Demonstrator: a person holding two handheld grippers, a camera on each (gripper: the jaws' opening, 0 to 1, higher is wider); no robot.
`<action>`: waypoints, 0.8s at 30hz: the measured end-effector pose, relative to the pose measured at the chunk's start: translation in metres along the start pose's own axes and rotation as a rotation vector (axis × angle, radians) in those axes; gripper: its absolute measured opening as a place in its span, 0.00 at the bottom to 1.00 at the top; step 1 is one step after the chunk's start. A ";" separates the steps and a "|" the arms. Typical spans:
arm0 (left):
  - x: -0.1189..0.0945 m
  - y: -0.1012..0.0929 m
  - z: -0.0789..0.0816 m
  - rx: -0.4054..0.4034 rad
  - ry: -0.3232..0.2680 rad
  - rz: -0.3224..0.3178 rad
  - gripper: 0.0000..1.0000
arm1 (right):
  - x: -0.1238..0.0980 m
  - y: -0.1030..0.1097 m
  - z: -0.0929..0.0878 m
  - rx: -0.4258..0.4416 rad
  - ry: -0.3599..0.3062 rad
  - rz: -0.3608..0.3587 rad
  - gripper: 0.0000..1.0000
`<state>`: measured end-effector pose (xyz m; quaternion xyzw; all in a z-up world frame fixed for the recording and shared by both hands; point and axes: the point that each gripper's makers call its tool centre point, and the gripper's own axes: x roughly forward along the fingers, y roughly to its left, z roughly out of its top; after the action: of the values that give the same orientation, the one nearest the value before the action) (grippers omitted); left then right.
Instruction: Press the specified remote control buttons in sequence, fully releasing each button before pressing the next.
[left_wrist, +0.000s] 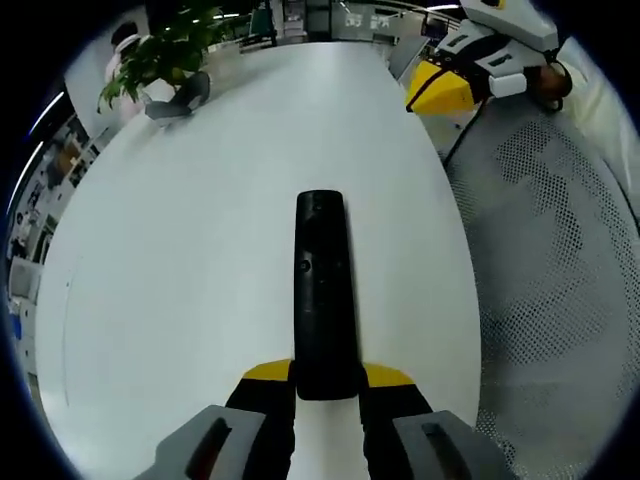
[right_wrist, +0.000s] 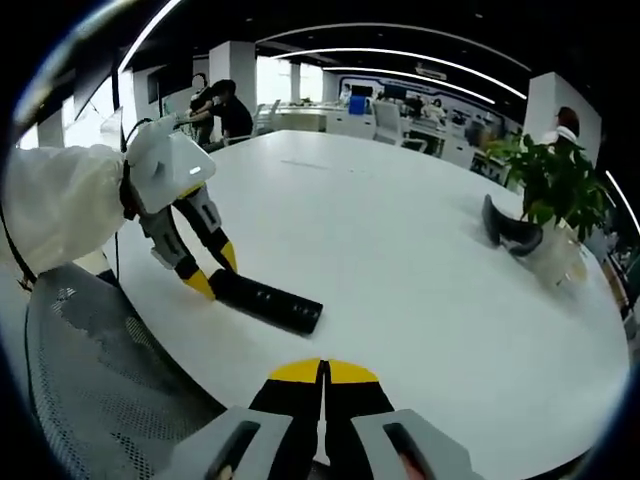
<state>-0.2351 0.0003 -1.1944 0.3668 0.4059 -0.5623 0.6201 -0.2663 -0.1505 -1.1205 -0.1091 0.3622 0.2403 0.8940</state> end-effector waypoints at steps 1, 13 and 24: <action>0.000 -0.003 0.000 0.004 0.001 -0.001 0.23 | 0.000 0.000 0.000 0.002 -0.001 0.001 0.00; 0.000 -0.042 0.002 0.023 -0.007 -0.009 0.23 | 0.000 0.005 0.001 -0.003 -0.003 0.028 0.00; 0.001 -0.058 0.004 0.002 -0.032 -0.010 0.23 | 0.001 0.012 0.006 0.004 0.004 0.076 0.00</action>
<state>-0.2927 -0.0093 -1.1933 0.3564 0.3973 -0.5717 0.6231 -0.2678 -0.1380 -1.1172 -0.0937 0.3686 0.2732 0.8836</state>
